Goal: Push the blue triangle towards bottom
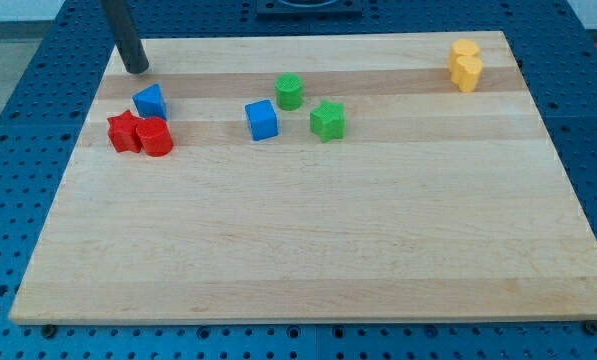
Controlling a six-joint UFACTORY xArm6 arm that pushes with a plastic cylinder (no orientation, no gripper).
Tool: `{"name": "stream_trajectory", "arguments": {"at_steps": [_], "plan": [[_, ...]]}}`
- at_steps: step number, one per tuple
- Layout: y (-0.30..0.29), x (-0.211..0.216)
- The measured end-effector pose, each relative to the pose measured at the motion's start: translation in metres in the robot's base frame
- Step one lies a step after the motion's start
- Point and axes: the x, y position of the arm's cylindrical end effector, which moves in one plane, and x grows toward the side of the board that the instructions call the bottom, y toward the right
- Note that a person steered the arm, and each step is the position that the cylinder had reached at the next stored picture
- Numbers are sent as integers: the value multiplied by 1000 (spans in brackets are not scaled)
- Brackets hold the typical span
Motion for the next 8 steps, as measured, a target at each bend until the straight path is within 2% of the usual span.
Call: {"name": "stream_trajectory", "arguments": {"at_steps": [2, 5, 6, 8], "plan": [[5, 39], [95, 102], [96, 109], [79, 59]]}}
